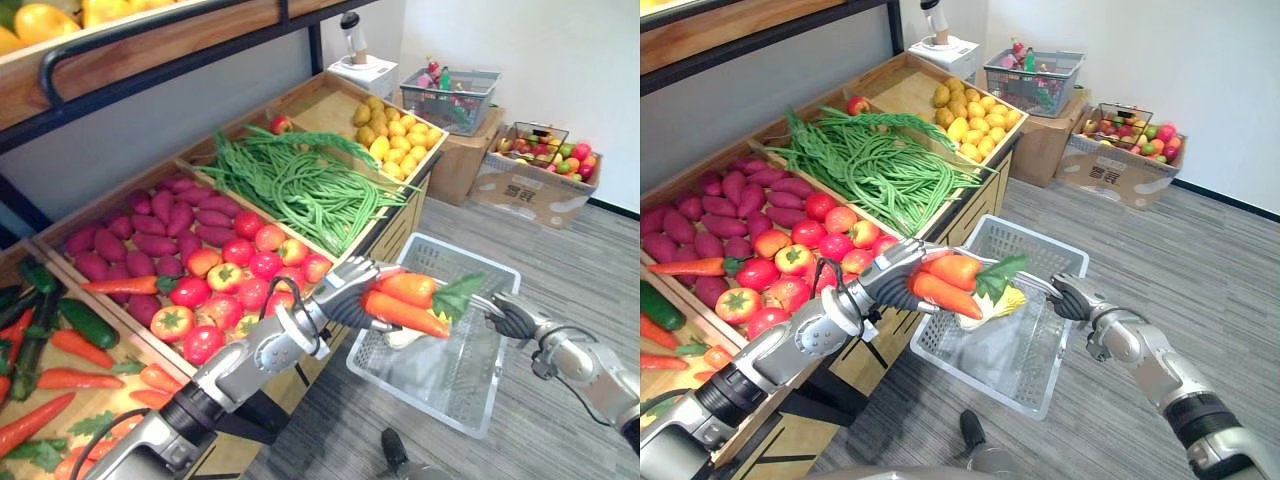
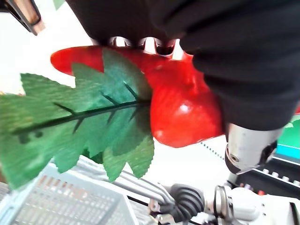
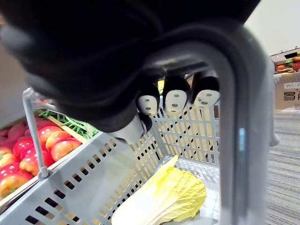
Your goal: Pick vegetable in the basket
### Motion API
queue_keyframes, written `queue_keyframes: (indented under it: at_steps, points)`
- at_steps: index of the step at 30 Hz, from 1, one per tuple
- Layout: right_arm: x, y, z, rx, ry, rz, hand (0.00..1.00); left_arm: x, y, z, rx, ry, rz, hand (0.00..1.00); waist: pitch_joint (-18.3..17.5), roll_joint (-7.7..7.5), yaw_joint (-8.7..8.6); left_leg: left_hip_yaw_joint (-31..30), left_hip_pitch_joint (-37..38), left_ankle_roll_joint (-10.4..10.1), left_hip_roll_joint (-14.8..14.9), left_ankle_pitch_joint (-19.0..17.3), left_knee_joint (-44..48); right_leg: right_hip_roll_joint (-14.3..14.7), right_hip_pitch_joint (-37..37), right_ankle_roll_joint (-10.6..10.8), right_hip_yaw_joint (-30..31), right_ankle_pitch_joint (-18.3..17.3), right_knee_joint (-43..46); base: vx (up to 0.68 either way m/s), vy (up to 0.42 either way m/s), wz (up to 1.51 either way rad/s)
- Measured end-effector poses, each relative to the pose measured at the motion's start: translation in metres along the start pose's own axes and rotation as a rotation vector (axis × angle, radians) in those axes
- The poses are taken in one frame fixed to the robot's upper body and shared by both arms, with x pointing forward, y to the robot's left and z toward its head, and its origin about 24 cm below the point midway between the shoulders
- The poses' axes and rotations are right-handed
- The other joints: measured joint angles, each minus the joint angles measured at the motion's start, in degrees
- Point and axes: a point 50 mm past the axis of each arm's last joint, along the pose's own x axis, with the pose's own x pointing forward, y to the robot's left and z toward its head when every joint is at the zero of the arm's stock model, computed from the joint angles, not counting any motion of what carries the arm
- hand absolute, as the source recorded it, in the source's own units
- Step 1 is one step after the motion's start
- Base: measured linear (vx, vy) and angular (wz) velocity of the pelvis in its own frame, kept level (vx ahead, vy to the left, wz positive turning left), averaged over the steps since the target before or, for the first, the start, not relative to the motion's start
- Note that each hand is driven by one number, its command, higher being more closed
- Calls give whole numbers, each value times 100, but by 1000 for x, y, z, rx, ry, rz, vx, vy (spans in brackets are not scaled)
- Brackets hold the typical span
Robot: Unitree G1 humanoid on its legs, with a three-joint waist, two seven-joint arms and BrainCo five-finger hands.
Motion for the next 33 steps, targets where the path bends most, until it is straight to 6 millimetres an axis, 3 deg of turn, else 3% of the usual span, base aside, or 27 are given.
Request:
queue_keyframes:
  at_steps: [3, 7, 13, 21, 33]
  points:
    - [-1, -3, 5, -14, -36, 30, 100, 0, -8, 3, -14, -15, -49, 100, -5, 8, 4, 166, 70, -41, 49, -56, 90, 90, 0, 3, 156, 17, 8, -72, -56, -30]
    - [-5, -10, 13, -58, -80, 46, 100, -3, -21, 3, -25, -15, -111, 100, -14, 22, -131, 320, 90, -66, 54, -94, 127, 136, -51, 15, 292, 53, 9, -81, -56, -20]
    - [-6, -14, 16, -41, -100, 63, 100, -12, -34, -15, 4, 68, -187, 100, -29, 46, -266, 446, 107, -94, 109, -116, 213, 207, -88, 5, 391, 93, 10, -60, -62, -11]
    - [-8, -17, 31, -22, -174, 75, 100, -14, -57, -31, 14, 161, -239, 100, -96, 138, -280, 445, 93, -112, 169, -143, 299, 225, -91, -13, 391, 108, 10, -67, -61, 0]
    - [-8, -15, 38, 9, -207, 88, 100, -10, -86, -47, 43, 251, -313, 100, -99, 136, -296, 491, 57, -84, 204, -216, 411, 227, -174, -8, 396, 104, 8, -54, -38, -2]
